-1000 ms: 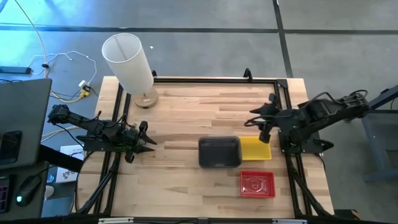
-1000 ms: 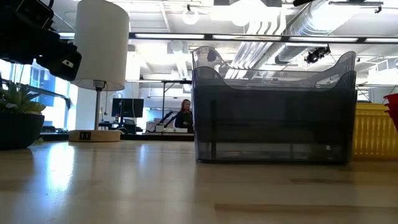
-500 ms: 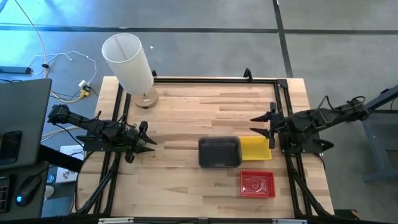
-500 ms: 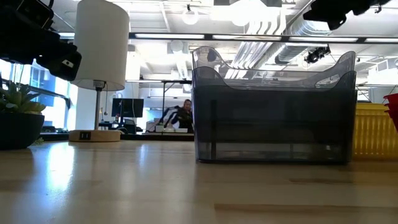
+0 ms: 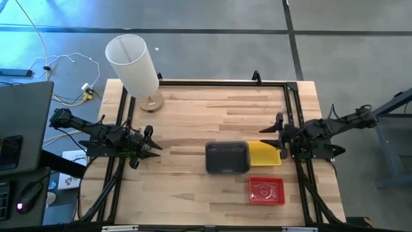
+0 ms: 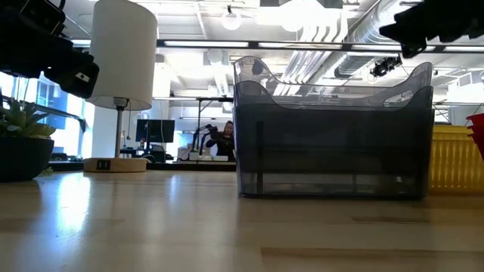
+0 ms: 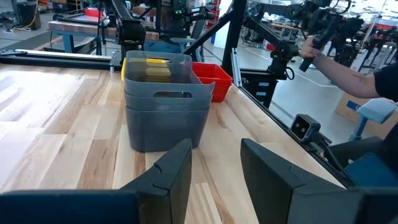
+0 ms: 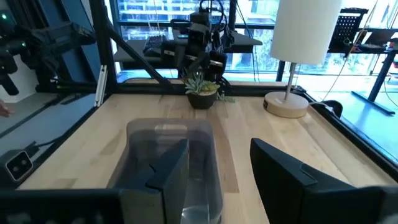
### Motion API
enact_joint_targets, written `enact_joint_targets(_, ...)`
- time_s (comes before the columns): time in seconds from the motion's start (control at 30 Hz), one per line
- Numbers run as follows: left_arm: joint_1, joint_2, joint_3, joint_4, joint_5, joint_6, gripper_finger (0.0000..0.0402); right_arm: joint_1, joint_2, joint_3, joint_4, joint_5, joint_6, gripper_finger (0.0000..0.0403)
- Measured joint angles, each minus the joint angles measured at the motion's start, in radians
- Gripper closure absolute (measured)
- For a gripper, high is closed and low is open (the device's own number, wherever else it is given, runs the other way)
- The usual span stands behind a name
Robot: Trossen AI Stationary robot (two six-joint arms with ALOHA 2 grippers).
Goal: Stack baskets by color
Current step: Return to Home Position
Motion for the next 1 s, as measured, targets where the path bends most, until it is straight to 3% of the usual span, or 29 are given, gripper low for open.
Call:
enact_joint_targets(0.47, 0.000, 0.000, 0.000, 0.000, 0.000, 0.000, 0.0275, 0.000, -0.121, -0.232, 0.179, -0.034, 0.004, 0.0243)
enact_joint_targets(1.0, 0.000, 0.000, 0.000, 0.000, 0.000, 0.000, 0.0275, 0.000, -0.315, -0.248, -0.019, -0.027, 0.053, 0.0243)
